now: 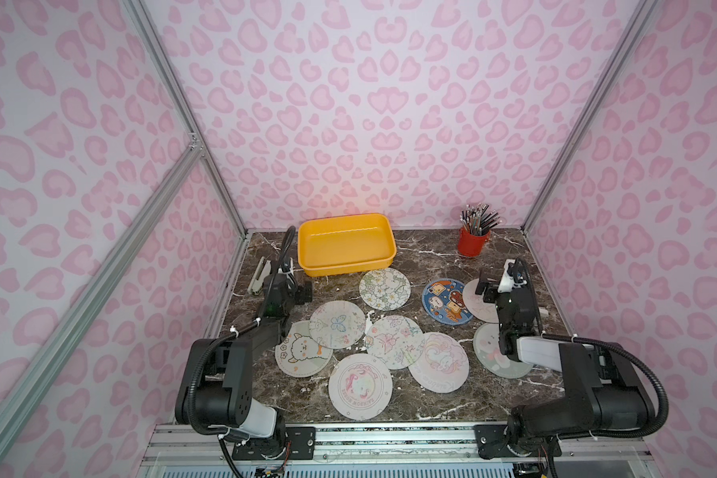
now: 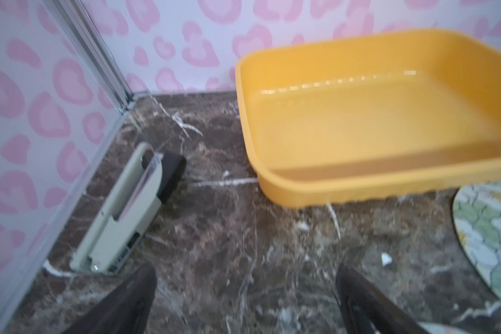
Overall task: Put the coasters into the storage box
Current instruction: Move the storage box to the center of the board.
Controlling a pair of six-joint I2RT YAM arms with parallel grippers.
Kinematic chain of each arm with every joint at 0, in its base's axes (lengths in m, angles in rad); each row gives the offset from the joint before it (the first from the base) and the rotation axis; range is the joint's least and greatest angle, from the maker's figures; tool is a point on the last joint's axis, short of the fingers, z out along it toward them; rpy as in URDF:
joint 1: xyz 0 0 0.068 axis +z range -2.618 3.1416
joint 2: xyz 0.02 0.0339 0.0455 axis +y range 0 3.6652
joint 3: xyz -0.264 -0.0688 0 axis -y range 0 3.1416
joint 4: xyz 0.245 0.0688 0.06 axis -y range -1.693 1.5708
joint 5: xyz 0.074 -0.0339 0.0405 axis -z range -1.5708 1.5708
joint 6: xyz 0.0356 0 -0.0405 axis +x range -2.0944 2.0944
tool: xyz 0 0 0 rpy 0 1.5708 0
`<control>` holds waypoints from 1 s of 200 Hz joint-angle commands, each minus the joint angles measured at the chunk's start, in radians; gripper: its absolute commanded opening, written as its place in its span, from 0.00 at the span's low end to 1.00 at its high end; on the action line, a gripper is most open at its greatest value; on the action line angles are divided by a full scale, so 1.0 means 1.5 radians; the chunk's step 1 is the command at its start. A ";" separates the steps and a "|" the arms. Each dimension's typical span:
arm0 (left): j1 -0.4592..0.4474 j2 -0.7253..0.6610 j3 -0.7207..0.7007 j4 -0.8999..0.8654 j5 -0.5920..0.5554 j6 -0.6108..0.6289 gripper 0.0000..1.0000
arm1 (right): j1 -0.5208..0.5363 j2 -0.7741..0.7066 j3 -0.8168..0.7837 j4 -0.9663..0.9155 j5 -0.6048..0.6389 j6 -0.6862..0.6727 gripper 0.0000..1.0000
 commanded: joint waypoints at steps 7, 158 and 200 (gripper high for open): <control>-0.019 0.008 0.108 -0.262 -0.033 -0.034 0.99 | 0.017 -0.002 0.059 -0.186 -0.002 0.007 0.99; -0.243 0.434 0.761 -0.678 0.136 -0.136 0.94 | 0.147 0.026 0.215 -0.438 -0.039 0.086 0.99; -0.247 0.477 0.811 -0.701 0.136 -0.160 0.93 | 0.151 0.018 0.213 -0.449 -0.046 0.092 0.99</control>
